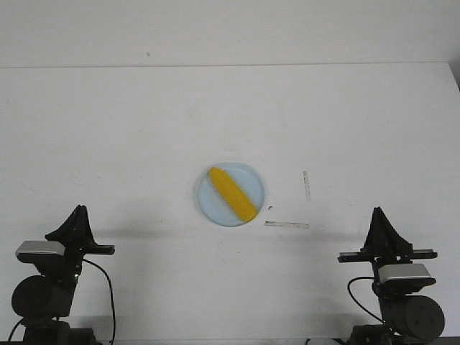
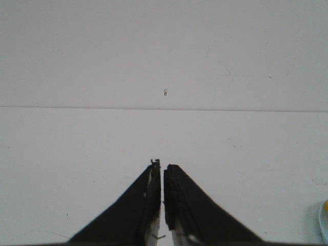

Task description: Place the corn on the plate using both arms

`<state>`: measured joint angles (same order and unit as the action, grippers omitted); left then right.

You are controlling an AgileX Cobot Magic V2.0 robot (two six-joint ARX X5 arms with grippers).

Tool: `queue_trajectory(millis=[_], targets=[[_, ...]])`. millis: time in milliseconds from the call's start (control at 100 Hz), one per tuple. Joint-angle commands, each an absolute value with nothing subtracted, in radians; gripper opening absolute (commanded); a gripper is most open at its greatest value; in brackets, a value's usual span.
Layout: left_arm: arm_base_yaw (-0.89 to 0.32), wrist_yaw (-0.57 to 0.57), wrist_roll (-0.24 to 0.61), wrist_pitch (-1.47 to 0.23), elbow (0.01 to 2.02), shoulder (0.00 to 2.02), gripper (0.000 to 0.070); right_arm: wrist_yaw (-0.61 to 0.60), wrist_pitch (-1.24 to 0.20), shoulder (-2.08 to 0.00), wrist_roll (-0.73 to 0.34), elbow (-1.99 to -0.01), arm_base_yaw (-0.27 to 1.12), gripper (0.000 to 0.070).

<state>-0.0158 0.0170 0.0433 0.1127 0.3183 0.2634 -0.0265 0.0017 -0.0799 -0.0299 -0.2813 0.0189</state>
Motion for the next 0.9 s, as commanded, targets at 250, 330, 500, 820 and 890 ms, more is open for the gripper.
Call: queue_trajectory(millis=[250, 330, 500, 820, 890], targets=[[-0.015, 0.014, 0.038, 0.128, 0.326, 0.265, 0.0001, -0.026, 0.015, -0.078, -0.022, -0.284, 0.019, 0.0016], [-0.015, 0.014, 0.038, 0.128, 0.326, 0.265, 0.0001, -0.026, 0.015, -0.078, -0.022, -0.284, 0.019, 0.0016], [-0.015, 0.014, 0.038, 0.128, 0.326, 0.265, 0.0001, -0.026, 0.015, -0.078, -0.022, -0.284, 0.019, 0.0016], [-0.016, 0.033, 0.038, 0.049, 0.302, 0.168, 0.0001, -0.026, 0.015, -0.078, -0.022, -0.284, 0.019, 0.0016], [-0.016, 0.033, 0.038, 0.049, 0.268, 0.12, 0.0001, -0.026, 0.015, -0.078, -0.022, -0.284, 0.019, 0.0016]])
